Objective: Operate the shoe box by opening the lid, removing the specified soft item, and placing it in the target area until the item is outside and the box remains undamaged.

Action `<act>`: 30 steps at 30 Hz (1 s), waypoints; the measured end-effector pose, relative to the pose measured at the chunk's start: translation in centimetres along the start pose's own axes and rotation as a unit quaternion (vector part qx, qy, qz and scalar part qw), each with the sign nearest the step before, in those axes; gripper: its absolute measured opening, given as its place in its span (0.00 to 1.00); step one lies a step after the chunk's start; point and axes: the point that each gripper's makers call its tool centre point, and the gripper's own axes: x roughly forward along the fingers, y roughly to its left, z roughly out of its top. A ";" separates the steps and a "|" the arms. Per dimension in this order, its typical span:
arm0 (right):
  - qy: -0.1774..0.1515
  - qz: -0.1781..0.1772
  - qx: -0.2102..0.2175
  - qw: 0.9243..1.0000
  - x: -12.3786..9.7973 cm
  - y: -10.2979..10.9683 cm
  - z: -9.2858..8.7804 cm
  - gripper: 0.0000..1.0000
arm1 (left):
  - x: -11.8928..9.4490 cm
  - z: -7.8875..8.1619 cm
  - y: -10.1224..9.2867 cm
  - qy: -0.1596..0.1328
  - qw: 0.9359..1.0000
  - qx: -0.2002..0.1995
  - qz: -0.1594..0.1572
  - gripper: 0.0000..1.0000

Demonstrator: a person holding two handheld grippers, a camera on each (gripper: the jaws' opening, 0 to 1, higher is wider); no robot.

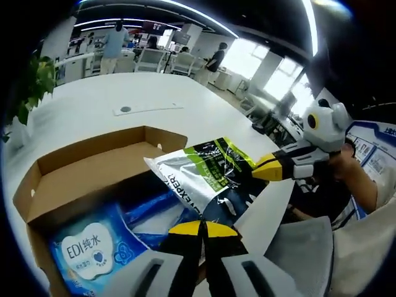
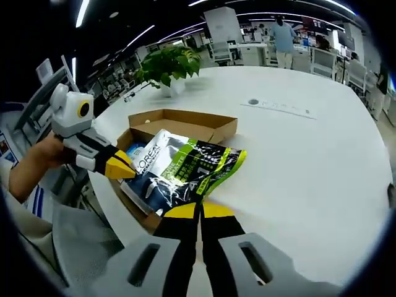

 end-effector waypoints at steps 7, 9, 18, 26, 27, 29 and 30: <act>0.000 -0.013 0.015 1.000 -0.9 -1.7 -0.2 0.00 | 1.5 0.5 -0.9 0.002 1.000 0.008 -0.007 0.00; 0.001 -0.017 0.020 1.000 -1.2 -2.1 -0.4 0.00 | 1.9 0.6 -1.2 0.004 1.000 0.011 -0.011 0.00; -0.003 -0.035 0.036 0.999 -2.4 -4.3 -0.9 0.00 | 3.6 1.4 -2.9 0.010 0.999 0.025 -0.025 0.00; -0.006 -0.054 0.045 0.998 -3.3 -6.2 -1.1 0.00 | 5.4 2.2 -4.1 0.015 0.999 0.031 -0.034 0.00; -0.006 -0.055 0.046 0.997 -3.3 -6.3 -1.0 0.00 | 5.6 2.2 -4.1 0.016 0.999 0.032 -0.035 0.00; -0.008 -0.059 0.050 0.997 -3.4 -6.8 -1.0 0.00 | 5.9 2.3 -4.3 0.018 0.999 0.033 -0.038 0.00; -0.008 -0.060 0.052 0.997 -3.4 -7.0 -1.0 0.00 | 6.0 2.3 -4.4 0.019 0.999 0.033 -0.038 0.00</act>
